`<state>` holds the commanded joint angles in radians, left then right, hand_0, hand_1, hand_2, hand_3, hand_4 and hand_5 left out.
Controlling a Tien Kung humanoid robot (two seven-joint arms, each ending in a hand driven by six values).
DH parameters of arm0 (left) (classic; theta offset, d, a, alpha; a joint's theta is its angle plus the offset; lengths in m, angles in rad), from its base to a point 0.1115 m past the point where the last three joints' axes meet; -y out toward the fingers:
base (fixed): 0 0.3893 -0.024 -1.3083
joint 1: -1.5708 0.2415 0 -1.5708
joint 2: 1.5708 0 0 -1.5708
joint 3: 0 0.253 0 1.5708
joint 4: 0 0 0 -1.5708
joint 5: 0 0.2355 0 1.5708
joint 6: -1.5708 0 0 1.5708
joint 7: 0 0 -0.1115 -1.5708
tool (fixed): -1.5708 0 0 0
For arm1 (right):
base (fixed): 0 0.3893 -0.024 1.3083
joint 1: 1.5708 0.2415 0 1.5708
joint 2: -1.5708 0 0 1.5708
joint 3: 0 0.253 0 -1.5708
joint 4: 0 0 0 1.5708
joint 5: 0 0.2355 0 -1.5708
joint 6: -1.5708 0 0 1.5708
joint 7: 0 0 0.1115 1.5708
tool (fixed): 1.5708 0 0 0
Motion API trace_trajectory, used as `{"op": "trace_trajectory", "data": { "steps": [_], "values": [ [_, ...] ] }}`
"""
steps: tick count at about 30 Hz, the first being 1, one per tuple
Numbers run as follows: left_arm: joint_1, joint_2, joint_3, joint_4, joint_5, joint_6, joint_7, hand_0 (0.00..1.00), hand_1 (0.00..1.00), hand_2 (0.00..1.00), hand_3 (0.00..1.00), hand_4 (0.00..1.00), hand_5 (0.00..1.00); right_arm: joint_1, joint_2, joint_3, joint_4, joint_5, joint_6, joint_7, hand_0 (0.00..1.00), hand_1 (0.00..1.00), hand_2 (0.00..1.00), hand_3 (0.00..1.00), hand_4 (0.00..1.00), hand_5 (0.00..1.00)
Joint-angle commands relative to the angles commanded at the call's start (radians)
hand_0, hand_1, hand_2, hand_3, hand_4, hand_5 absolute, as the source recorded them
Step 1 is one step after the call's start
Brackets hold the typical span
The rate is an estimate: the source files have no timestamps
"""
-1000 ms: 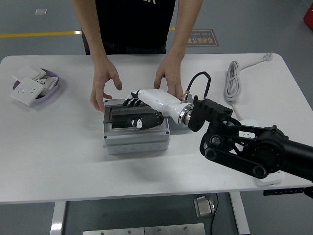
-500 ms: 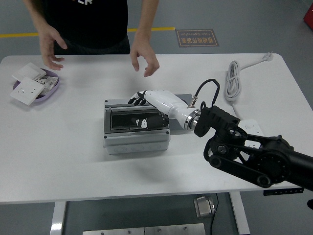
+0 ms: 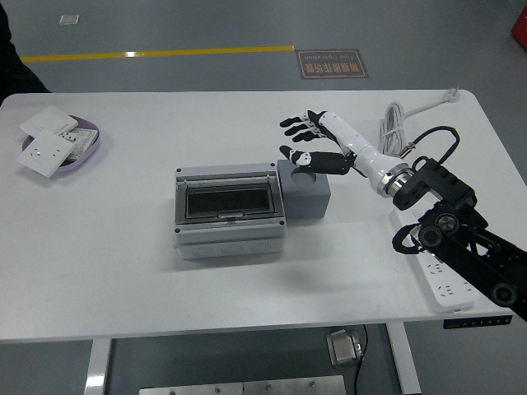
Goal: Pick up the cylinder from the cube,place it in the box,flap close box
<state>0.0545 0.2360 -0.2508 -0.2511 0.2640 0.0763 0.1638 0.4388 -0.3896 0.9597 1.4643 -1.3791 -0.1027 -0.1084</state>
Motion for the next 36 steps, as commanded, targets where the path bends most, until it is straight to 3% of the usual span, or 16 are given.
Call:
{"op": "trace_trajectory", "data": {
  "steps": [8,15,25,36],
  "values": [
    [0.009,-0.005,0.010,0.003,-0.018,0.001,-0.006,0.568,0.601,0.557,0.590,0.670,0.210,-0.125,0.029,0.215,-0.060,-0.026,-0.069,0.069,0.733,0.669,0.689,0.699,0.658,0.330],
    [0.017,-0.014,0.013,0.005,-0.020,0.000,-0.008,0.568,0.601,0.557,0.590,0.670,0.209,-0.149,0.064,0.348,-0.087,0.119,-0.022,0.137,0.729,0.667,0.682,0.694,0.652,0.338],
    [0.013,-0.012,0.018,0.010,-0.028,-0.001,-0.013,0.567,0.602,0.557,0.590,0.672,0.208,-0.170,0.040,0.402,-0.057,0.263,-0.023,0.170,0.729,0.666,0.672,0.682,0.650,0.323],
    [0.004,-0.011,0.012,0.012,-0.021,-0.002,-0.011,0.568,0.601,0.557,0.590,0.672,0.208,-0.183,0.032,0.441,-0.057,0.264,-0.032,0.168,0.727,0.666,0.670,0.680,0.649,0.325]
  ]
}}
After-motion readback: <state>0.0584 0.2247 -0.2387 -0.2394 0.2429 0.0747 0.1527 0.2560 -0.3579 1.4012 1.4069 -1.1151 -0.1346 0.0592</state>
